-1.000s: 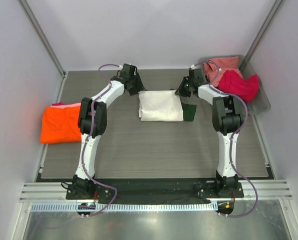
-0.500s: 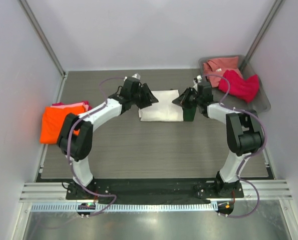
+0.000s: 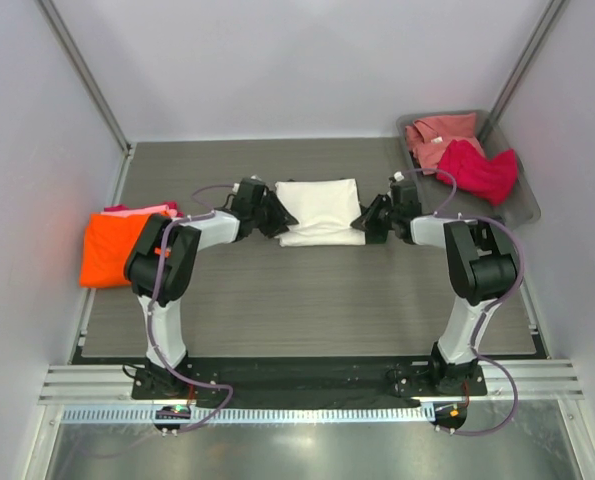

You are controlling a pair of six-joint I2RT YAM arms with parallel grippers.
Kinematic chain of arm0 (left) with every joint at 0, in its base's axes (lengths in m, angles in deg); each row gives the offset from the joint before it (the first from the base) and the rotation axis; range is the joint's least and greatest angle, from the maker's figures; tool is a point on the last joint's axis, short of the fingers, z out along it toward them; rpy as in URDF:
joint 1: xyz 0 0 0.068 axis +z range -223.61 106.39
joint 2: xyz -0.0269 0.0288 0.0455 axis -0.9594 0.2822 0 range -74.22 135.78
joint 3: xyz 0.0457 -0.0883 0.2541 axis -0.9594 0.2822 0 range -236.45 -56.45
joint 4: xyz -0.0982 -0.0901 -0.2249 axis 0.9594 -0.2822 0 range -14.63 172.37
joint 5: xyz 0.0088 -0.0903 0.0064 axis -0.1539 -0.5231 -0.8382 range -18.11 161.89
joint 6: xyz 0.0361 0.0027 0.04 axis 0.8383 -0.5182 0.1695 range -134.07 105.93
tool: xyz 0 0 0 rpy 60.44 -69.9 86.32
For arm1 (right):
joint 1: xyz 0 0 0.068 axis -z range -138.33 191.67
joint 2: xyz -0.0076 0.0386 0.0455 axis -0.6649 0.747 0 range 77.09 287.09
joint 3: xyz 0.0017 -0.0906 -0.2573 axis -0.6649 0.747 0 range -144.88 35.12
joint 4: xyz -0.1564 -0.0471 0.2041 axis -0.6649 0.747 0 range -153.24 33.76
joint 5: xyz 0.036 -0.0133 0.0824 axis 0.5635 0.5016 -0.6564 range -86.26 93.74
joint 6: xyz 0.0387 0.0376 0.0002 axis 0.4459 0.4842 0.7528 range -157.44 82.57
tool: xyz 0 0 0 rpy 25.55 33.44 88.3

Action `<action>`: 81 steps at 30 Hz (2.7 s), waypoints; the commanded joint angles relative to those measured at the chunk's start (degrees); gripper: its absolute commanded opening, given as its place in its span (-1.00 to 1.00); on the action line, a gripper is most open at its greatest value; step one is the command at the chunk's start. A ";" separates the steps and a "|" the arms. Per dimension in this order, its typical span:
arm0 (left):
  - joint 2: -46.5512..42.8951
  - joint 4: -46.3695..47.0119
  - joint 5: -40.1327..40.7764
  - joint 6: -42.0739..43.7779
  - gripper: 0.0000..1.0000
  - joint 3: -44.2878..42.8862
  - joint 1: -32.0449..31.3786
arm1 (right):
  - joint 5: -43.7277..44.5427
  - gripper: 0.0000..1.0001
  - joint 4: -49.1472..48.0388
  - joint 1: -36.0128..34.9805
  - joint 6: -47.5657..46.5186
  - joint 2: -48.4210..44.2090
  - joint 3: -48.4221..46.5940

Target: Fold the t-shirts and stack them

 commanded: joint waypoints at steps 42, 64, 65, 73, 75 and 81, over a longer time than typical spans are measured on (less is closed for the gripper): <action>-4.99 -34.84 34.85 23.60 0.55 -12.70 0.82 | 11.91 0.39 7.65 -1.65 -8.90 -35.13 16.11; 5.88 -50.86 63.73 30.90 0.19 -19.70 14.89 | 10.50 0.36 5.53 -2.97 -7.84 -34.60 17.78; 6.93 -51.03 63.73 30.82 0.10 -19.87 15.85 | 10.41 0.37 5.53 -2.97 -7.84 -34.43 17.78; 10.10 -49.63 59.17 30.64 -0.68 -20.23 18.23 | 10.94 0.33 5.97 -3.05 -8.10 -33.99 17.87; 9.84 -49.54 56.80 30.38 -1.00 -20.49 18.14 | 11.20 0.33 6.15 -2.97 -8.28 -33.55 17.70; 4.83 -45.85 48.37 29.24 -1.00 -18.56 14.02 | 14.88 0.32 8.69 -2.97 -8.72 -32.76 16.20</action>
